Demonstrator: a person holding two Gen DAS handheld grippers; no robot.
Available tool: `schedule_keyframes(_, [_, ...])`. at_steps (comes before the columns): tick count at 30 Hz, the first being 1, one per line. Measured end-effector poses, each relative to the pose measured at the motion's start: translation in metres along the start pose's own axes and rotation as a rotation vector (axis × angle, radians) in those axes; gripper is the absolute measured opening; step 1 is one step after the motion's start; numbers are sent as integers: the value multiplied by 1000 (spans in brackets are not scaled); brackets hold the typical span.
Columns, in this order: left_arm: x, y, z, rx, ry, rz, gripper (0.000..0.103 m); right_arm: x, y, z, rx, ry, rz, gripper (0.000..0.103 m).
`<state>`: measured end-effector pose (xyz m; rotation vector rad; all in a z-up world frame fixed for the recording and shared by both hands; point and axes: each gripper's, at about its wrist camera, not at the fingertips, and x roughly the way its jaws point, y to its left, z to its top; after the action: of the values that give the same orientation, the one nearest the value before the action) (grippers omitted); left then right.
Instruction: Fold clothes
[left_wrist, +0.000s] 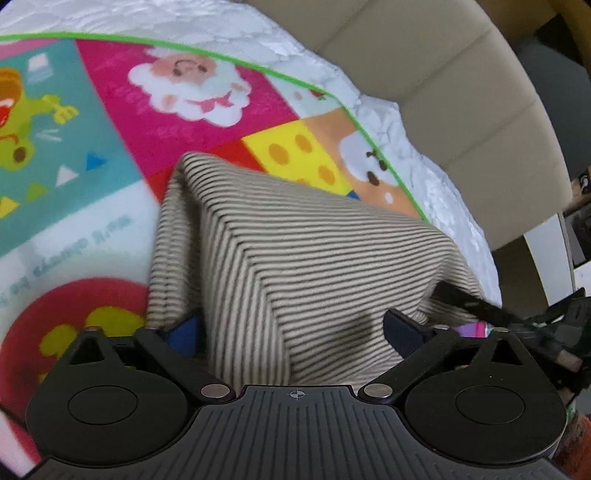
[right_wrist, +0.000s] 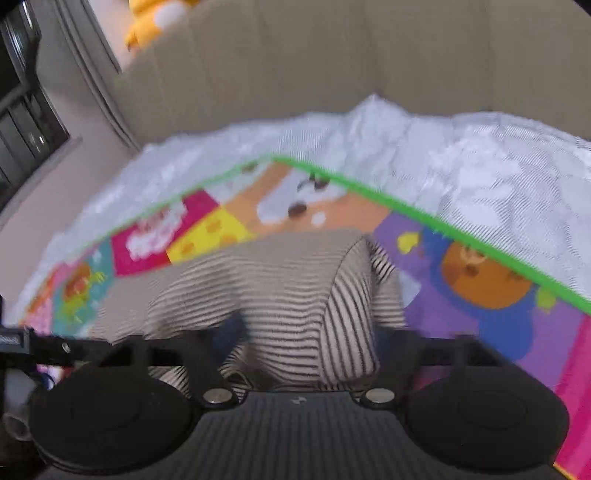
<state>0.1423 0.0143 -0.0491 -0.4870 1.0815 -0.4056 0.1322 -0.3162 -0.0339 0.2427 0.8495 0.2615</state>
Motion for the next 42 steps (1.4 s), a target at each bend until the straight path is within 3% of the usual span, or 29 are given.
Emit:
schedule_keyframes(2, [-3,-5,4,14,3,20,59,-10,8,-3,-2,-12,7,35])
schedule_keyframes(4, [-20,-3,8,1,-12,-3,43,-30,15,-6,-7,-30,25,34])
schedule_keyframes(6, [-41,-2,12,0,-43,-11,37,-50,15,-12,27,-32,61,34])
schedule_keyframes(10, [-76,3,2,8,-94,-13,37,-74,9,-29,118,-1,117,34])
schedule_keyframes(14, [-80,1,-20,9,-71,27,36,-66,5,-51,156,55,77,34])
schedule_keyframes(17, [-71,-1,-32,15,-48,122,36,-65,8,-61,158,64,42,34])
schedule_keyframes(21, [-67,-2,-40,27,-45,192,37,-70,14,-67,150,79,18,34])
schedule_keyframes(24, [-64,-2,-43,30,-27,185,45,-69,5,-67,195,91,33,41])
schedule_keyframes(26, [-61,-2,-46,31,-25,156,58,-66,-5,-65,247,107,49,41])
schedule_keyframes(32, [-58,-4,-52,49,-40,132,58,-98,-5,-58,280,77,127,28])
schedule_keyframes(34, [-59,-1,-52,31,-46,120,58,-103,-5,-54,250,88,93,25])
schedule_keyframes(39, [-67,-2,-51,21,-71,139,58,-81,-11,-56,195,222,-16,22])
schedule_keyframes(42, [-82,-11,-52,50,-108,150,68,-72,-12,-60,160,273,-51,18])
